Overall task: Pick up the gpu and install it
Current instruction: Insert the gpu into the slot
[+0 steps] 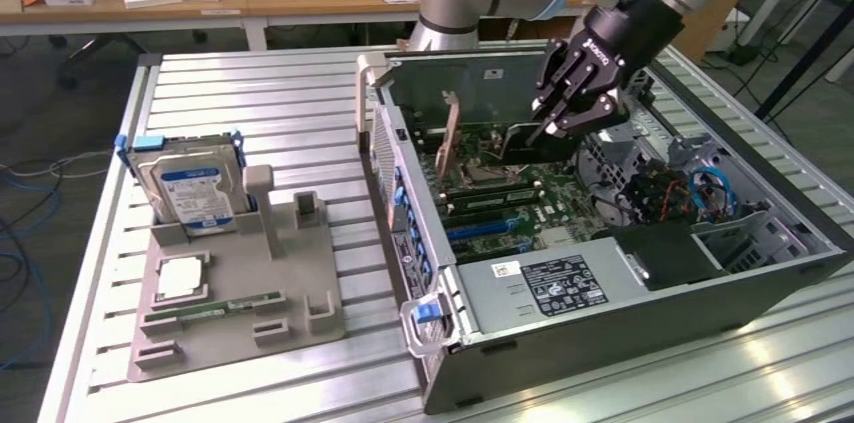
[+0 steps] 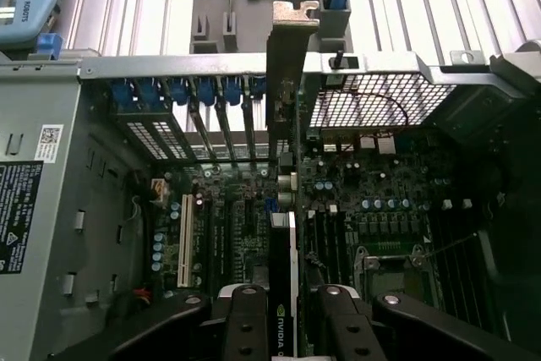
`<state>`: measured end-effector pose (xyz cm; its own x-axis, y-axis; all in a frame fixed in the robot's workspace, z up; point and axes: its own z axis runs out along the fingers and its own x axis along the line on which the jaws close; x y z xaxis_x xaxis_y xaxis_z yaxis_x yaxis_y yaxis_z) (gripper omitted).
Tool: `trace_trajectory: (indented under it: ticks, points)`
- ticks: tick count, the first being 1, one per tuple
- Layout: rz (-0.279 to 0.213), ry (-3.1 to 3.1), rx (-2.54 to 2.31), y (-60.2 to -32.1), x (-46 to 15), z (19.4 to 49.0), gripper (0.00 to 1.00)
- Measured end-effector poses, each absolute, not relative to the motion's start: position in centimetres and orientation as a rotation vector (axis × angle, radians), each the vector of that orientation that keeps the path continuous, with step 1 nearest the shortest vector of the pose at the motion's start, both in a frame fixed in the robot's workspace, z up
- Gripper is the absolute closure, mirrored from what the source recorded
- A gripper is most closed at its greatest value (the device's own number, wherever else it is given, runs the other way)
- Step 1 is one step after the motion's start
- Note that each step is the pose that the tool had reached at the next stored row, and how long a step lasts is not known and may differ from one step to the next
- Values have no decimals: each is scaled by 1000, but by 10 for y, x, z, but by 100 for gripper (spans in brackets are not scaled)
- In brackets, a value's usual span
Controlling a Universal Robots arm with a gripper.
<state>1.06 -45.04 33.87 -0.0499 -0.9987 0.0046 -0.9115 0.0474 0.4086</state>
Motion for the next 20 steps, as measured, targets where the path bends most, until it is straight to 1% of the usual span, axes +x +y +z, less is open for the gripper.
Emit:
trace_trajectory:
  ticks: [7,20]
  points:
    - [-432,-2042,1940,-444,10,326,74]
    - [-432,-2042,1940,-444,4,302,74]
